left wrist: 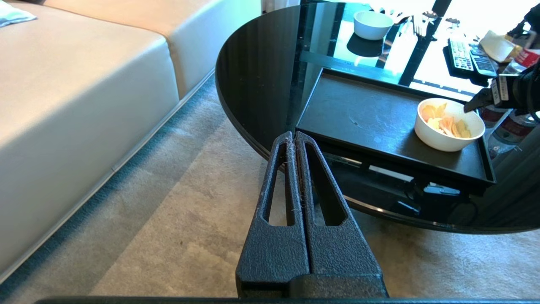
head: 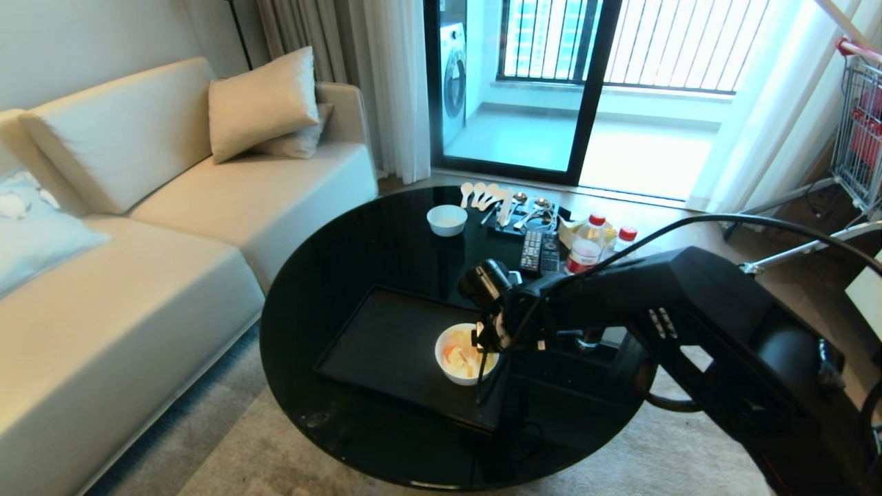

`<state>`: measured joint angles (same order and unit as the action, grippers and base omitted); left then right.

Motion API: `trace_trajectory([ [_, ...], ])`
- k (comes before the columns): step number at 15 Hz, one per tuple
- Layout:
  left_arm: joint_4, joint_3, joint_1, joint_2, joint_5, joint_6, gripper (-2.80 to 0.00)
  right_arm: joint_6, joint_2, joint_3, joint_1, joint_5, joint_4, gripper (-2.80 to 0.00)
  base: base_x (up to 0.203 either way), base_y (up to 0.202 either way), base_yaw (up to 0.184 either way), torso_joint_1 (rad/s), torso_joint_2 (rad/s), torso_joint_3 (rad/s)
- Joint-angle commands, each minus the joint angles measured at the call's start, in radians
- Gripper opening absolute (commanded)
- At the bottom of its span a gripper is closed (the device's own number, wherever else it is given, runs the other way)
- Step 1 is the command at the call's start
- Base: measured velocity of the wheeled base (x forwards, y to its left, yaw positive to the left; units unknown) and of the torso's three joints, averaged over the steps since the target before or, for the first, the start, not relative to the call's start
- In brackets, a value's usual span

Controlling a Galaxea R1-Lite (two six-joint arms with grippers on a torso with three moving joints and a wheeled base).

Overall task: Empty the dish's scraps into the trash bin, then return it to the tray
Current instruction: Pick up the bowl with leftover food

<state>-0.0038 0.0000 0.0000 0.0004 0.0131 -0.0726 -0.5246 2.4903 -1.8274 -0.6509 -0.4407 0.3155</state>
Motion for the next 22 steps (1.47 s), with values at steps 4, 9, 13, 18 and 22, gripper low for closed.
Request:
trace_trajectory([
  [4, -0.001, 0.000, 0.000, 0.000, 0.001, -0.001, -2.80, -0.004, 0.032, 0.000, 0.004, -0.006, 0.002, 0.00, 0.000, 0.000, 0.000, 0.000, 0.00, 0.000],
  [9, -0.001, 0.000, 0.000, 0.000, 0.001, -0.001, -2.80, -0.003, 0.051, 0.000, 0.002, -0.006, -0.001, 0.00, 0.000, 0.000, 0.000, 0.000, 0.00, 0.000],
  [13, -0.001, 0.000, 0.000, 0.000, 0.001, -0.001, -2.80, -0.003, 0.056, 0.000, 0.000, -0.006, 0.001, 0.00, 0.000, 0.000, 0.000, 0.000, 0.00, 0.000],
  [18, -0.001, 0.000, 0.000, 0.000, 0.001, -0.001, -2.80, -0.003, 0.064, 0.002, -0.006, -0.006, 0.004, -2.80, 0.000, 0.000, 0.000, 0.000, 0.00, 0.000],
  [22, -0.001, 0.000, 0.000, 0.000, 0.001, -0.001, -2.80, -0.004, 0.081, 0.002, -0.026, -0.006, 0.007, -2.80, 0.000, 0.000, 0.000, 0.000, 0.00, 0.000],
])
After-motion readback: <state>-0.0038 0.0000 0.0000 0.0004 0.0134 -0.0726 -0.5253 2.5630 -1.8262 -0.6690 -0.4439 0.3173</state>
